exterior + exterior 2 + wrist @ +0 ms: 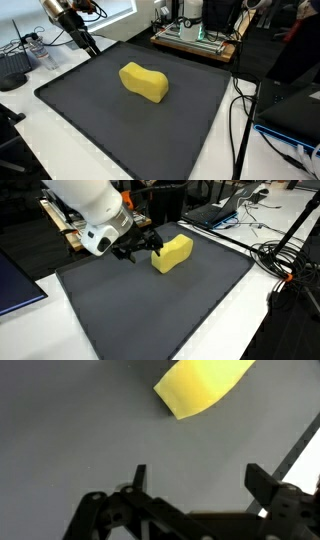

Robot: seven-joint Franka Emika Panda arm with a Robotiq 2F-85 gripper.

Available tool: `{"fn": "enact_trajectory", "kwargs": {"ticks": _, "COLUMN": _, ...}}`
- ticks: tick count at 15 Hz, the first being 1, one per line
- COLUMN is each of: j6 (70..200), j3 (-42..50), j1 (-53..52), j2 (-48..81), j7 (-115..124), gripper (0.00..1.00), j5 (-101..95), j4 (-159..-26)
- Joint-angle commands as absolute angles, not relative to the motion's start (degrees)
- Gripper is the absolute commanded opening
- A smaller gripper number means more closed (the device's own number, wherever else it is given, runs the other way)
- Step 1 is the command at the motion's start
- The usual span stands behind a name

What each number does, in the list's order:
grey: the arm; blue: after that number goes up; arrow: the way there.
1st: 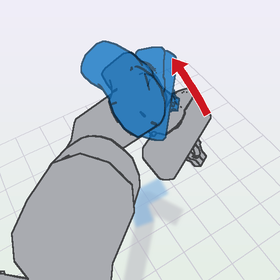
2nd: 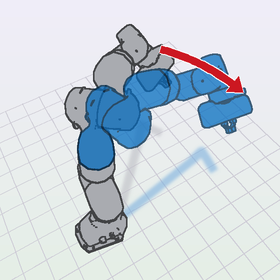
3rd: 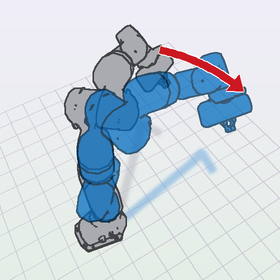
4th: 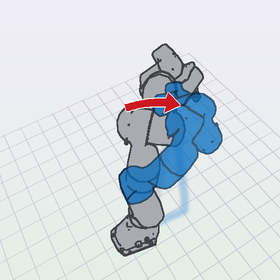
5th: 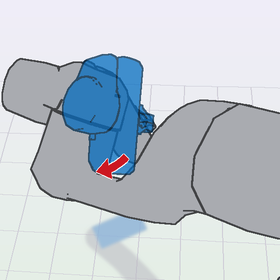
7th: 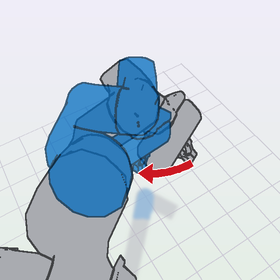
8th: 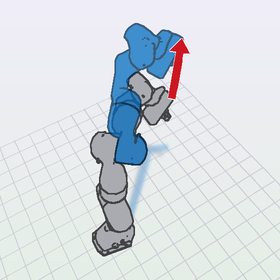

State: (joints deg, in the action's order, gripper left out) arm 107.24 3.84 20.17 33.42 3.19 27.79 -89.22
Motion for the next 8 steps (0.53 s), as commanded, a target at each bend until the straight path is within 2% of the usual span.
{"fn": "enact_trajectory", "kwargs": {"ticks": 1, "j6": 111.1, "j3": 3.5, "j1": 23.0, "j2": 27.0, "j7": -5.7, "gripper": 1.00, "j5": 35.0, "j4": -100.7}}
{"fn": "enact_trajectory", "kwargs": {"ticks": 8, "j6": 114.9, "j3": 6.2, "j1": 23.4, "j2": 19.8, "j7": -20.3, "gripper": 1.00, "j5": 41.4, "j4": -114.1}}
